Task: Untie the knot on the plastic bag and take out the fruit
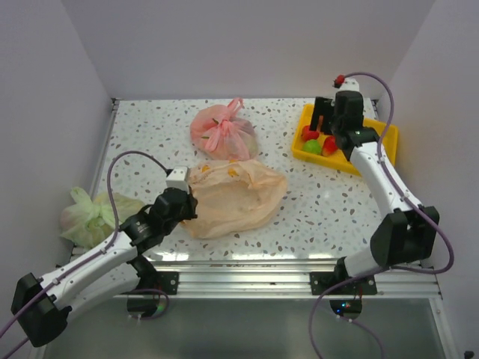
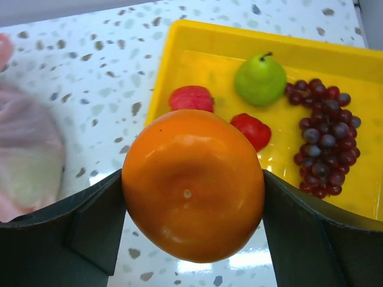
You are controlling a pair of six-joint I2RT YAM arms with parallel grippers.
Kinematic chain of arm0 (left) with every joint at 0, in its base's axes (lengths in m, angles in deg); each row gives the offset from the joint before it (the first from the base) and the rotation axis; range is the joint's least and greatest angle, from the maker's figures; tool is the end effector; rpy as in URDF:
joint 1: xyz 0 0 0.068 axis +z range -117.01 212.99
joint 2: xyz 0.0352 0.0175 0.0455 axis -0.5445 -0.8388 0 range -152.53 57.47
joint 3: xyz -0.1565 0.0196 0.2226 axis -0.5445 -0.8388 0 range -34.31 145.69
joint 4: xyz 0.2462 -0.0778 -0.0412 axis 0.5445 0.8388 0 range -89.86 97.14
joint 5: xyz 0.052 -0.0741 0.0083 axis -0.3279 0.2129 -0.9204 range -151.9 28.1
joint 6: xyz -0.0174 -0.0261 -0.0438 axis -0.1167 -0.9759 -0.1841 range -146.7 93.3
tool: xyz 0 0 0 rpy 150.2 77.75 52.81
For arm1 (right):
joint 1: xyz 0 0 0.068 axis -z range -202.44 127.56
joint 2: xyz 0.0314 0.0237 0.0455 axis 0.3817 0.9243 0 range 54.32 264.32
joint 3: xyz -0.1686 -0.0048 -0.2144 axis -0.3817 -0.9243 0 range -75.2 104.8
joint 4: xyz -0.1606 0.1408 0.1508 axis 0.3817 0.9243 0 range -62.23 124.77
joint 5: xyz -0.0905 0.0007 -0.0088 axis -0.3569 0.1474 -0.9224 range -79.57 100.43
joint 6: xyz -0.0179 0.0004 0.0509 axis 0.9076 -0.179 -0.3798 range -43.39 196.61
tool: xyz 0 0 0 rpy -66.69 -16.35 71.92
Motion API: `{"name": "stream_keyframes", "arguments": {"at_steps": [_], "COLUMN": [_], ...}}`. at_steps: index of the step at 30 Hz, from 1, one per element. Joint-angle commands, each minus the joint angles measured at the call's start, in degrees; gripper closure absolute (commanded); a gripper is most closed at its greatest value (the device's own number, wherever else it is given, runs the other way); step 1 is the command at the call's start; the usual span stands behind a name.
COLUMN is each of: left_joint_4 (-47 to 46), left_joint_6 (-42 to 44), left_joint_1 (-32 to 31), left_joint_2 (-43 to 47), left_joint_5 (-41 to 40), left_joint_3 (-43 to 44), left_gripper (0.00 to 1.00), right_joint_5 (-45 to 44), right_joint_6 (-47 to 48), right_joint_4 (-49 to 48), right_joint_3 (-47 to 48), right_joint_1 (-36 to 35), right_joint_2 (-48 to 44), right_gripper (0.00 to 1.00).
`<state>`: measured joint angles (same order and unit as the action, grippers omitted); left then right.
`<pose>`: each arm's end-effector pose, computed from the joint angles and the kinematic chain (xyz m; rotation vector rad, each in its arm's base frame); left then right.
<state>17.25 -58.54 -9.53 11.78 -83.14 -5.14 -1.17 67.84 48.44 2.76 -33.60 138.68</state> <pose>0.1391 -0.1100 0.2309 -0.0148 2.1354 -0.3708 0.3361 0.0591 0.3590 0.0837 2.0313 0.0121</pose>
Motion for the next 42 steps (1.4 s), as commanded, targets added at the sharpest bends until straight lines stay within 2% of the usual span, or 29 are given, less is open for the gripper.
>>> {"name": "stream_keyframes", "arguments": {"at_steps": [1, 6, 9, 10, 11, 13, 14, 15, 22, 25, 29, 32, 34, 37, 40, 41, 42], "left_joint_4": [-1.02, -2.42, -3.39, -3.48, -3.48, -3.48, -3.48, -3.31, -3.48, -1.73, -1.02, -4.00, -7.78, -9.98, -9.20, -8.67, -7.36], "left_joint_6": [1.25, 1.78, 1.78, 1.78, 1.78, 1.78, 1.86, 1.78, 0.37, -1.74, -2.97, -0.79, 1.76, 2.57, 2.65, 2.57, 2.39], "left_joint_1": [-0.19, -0.19, -0.28, -0.28, -0.28, -0.28, -0.28, -0.19, -0.19, -0.28, -0.19, -0.10, -0.10, -0.19, -0.19, -0.19, -0.28], "left_joint_2": [1.83, 5.16, 6.49, 6.67, 6.84, 7.28, 7.37, 7.46, 7.11, 5.36, 2.63, 2.19, 1.75, -0.18, -2.47, -3.52, -3.79], "left_joint_5": [-1.62, -1.97, -1.53, -1.44, -1.53, -1.62, -1.62, -1.62, -0.91, -2.15, -2.24, 1.97, 8.64, 14.37, 15.00, 14.65, 13.34], "left_joint_3": [-0.69, -2.62, -3.41, -3.42, -3.42, -3.24, -3.24, -3.15, -1.31, 0.80, 2.73, 3.35, 4.31, 5.63, 7.65, 7.92, 8.10], "left_gripper": [1.00, 1.00, 1.00, 1.00, 1.00, 1.00, 1.00, 1.00, 1.00, 1.00, 1.00, 1.00, 1.00, 1.00, 0.92, 0.87, 0.77], "right_joint_5": [-4.75, -6.86, -8.96, -9.41, -9.76, -10.11, -10.29, -10.20, -5.99, -2.30, 6.91, 11.41, 15.54, 17.57, 19.85, 20.03, 19.95], "right_joint_6": [-8.97, -12.84, -14.34, -14.77, -16.00, -16.80, -17.41, -17.68, -15.66, -15.22, -15.13, -15.92, -16.53, -17.50, -16.45, -15.58, -15.14], "right_joint_4": [-3.43, -4.15, -1.69, -1.16, -0.20, 0.25, 1.38, 1.83, 4.03, 6.58, 6.32, 5.00, 3.86, 3.85, 5.34, 6.05, 6.84], "right_joint_3": [-0.87, 2.55, 5.89, 6.42, 7.03, 7.04, 7.21, 7.13, 5.28, 4.32, -1.73, -5.86, -8.16, -12.38, -14.23, -13.97, -13.62], "right_joint_1": [6.12, 11.07, 14.31, 14.67, 14.85, 15.20, 15.29, 15.29, 15.20, 15.20, 15.11, 15.20, 15.03, 14.06, 12.48, 12.13, 11.60], "right_joint_2": [5.28, 13.72, 18.90, 19.78, 21.01, 21.55, 21.46, 21.03, 11.89, 5.66, -4.53, -13.41, -19.54, -24.31, -28.19, -28.80, -30.20], "right_gripper": [0.92, 0.85, 0.70, 0.62, 0.42, 0.21, 0.07, 0.01, 0.01, 0.01, 0.01, 0.01, 0.01, 0.01, 0.01, 0.01, 0.01]}}
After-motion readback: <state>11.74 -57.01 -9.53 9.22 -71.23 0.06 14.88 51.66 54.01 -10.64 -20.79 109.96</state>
